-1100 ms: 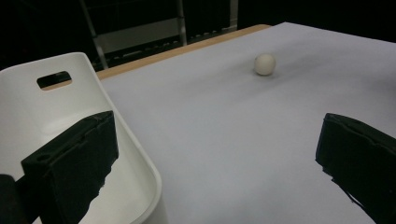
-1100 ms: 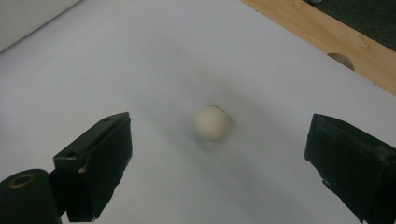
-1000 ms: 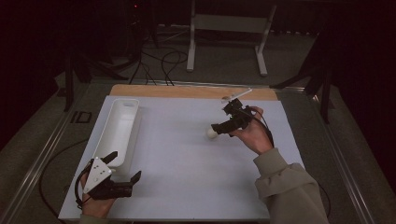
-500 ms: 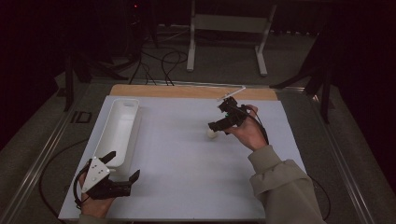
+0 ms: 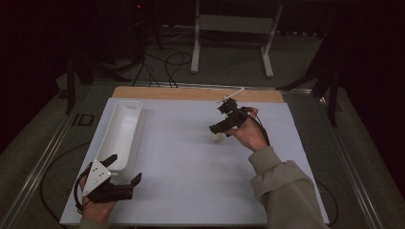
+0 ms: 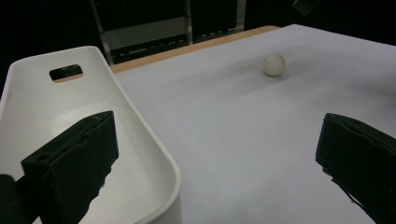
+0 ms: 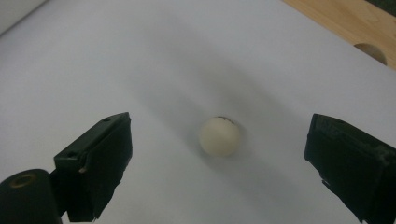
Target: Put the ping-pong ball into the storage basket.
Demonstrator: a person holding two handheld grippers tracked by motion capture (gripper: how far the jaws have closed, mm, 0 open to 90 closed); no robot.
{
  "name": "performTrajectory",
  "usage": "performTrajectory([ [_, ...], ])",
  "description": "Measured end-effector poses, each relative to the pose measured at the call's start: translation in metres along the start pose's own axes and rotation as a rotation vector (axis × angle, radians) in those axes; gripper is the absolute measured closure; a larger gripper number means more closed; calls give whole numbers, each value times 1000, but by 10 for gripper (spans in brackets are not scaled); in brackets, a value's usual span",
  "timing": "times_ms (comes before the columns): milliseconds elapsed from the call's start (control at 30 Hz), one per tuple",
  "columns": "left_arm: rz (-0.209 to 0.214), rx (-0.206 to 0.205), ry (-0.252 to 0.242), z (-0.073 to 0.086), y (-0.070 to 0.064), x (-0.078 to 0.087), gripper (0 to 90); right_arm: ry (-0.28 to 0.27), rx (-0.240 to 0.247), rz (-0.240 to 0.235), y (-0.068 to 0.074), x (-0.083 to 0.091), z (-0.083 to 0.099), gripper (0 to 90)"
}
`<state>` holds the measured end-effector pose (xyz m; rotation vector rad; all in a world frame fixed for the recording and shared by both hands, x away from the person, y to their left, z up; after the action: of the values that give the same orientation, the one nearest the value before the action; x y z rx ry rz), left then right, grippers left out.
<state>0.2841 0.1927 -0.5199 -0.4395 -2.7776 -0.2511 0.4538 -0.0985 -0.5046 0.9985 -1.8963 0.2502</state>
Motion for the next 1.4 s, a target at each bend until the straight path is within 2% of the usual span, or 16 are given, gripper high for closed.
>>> performTrajectory([
  [433, 1, 2, -2, 0, 1, 1, 0, 27, -37, 6, -7, -16, 2, 77],
  [1400, 5, 7, -6, 0, 0, 1, 0, 65, -102, 3, -18, -38, 9, 79],
])
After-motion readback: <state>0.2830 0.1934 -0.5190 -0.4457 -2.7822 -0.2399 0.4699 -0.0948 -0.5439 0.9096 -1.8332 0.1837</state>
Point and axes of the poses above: each handheld gripper's, and its own axes: x roughly backward along the jaws, z roughly out of its underside, y roughly to its left, the point moved 10 cm from there along -x, roughly forward along the jaws, and after that the axes turned 15 degrees about -z, right-handed, at the moved point
